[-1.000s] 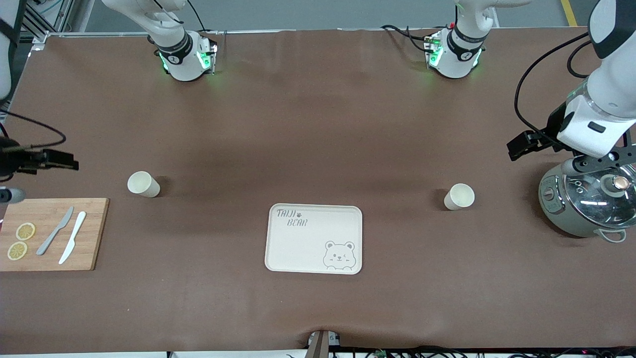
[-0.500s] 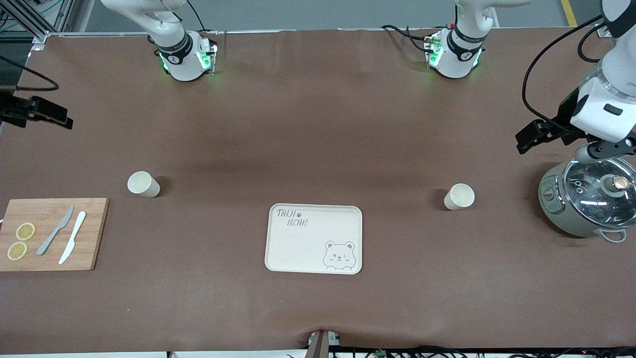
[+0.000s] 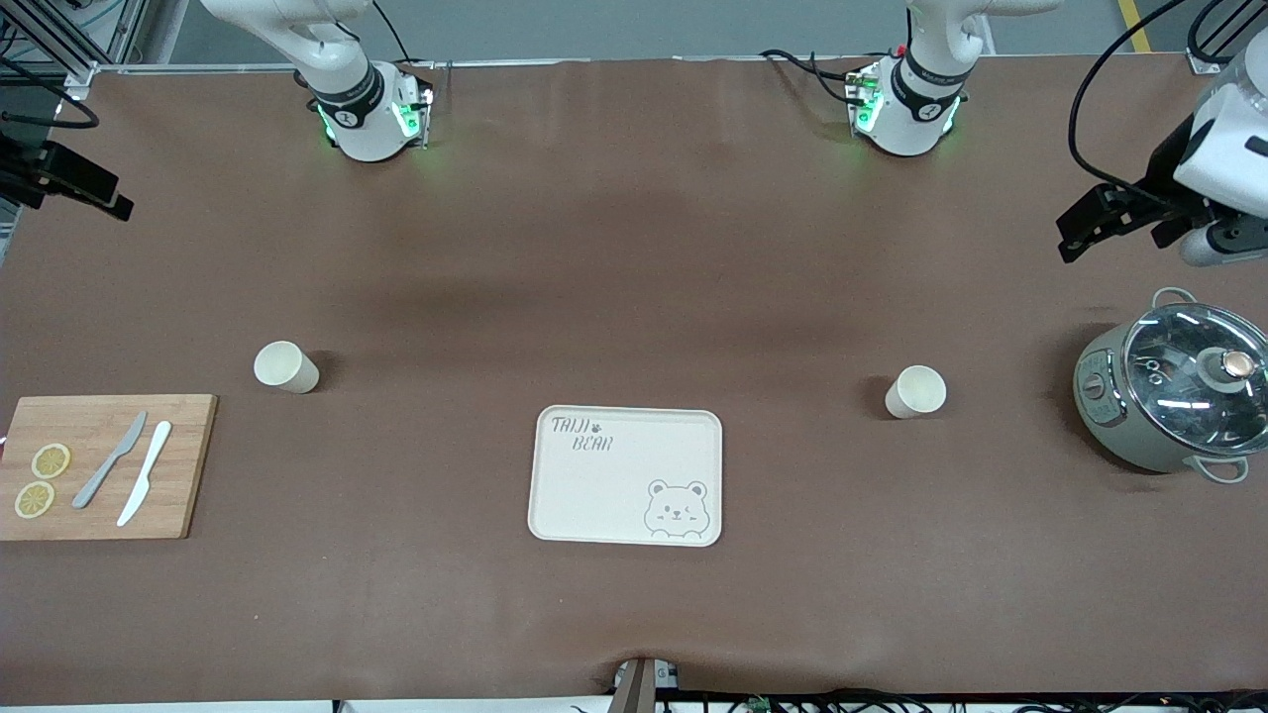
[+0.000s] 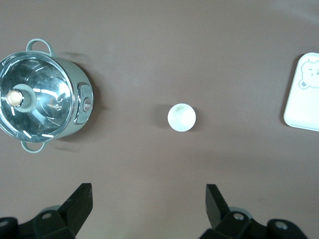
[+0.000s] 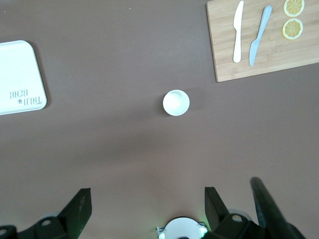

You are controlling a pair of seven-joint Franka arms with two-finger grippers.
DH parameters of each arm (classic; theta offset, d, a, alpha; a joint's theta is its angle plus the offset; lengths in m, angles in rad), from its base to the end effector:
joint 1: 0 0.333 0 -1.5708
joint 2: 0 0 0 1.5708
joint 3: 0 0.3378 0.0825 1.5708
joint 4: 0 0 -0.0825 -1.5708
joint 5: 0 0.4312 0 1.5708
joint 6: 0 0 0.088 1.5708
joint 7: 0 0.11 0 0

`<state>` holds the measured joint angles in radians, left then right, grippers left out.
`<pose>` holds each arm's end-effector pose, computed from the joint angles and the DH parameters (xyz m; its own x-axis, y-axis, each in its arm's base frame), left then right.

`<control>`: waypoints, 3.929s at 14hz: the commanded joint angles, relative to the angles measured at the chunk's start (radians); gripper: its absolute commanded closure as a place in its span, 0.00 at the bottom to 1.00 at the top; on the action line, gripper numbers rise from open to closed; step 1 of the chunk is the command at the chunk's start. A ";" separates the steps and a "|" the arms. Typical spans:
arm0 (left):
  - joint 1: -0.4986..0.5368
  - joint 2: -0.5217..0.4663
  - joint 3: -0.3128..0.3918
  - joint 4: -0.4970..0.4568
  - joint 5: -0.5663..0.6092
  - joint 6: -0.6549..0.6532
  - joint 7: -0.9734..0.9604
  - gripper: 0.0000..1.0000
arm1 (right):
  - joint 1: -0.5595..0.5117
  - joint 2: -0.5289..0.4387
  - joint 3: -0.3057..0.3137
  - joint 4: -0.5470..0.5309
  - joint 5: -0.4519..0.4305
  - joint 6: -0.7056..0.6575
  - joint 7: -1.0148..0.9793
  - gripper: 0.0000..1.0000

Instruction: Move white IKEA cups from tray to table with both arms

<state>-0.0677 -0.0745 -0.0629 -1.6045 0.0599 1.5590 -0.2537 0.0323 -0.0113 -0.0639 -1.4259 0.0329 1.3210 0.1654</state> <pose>0.5716 -0.0699 0.6688 0.9914 0.1231 0.0441 0.1255 -0.9906 -0.0552 0.5690 -0.0140 0.7026 0.9774 -0.1874 -0.0975 -0.1900 -0.9816 -0.0174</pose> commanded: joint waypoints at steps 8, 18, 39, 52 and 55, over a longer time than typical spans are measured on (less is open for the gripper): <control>-0.008 -0.057 0.017 -0.074 -0.074 0.007 0.065 0.00 | -0.032 -0.022 0.003 -0.056 -0.018 0.017 -0.179 0.00; -0.015 -0.001 0.009 -0.023 -0.063 -0.001 0.077 0.00 | -0.032 -0.019 0.003 -0.056 -0.027 0.007 -0.179 0.00; -0.015 0.035 0.008 0.041 0.011 -0.030 0.074 0.00 | -0.043 -0.018 0.001 -0.056 -0.027 0.007 -0.179 0.00; -0.015 0.055 0.002 0.041 0.011 -0.036 0.056 0.00 | -0.045 -0.016 0.003 -0.051 -0.027 0.003 -0.179 0.00; -0.006 0.071 0.002 0.041 0.011 -0.036 0.076 0.00 | -0.057 -0.016 0.003 -0.051 -0.027 0.003 -0.179 0.00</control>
<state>-0.0809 -0.0260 -0.0547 -1.5967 0.0492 1.5467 -0.1907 -0.0052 -0.0113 -0.0727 -1.4632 0.0181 1.3236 -0.0006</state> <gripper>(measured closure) 0.000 0.000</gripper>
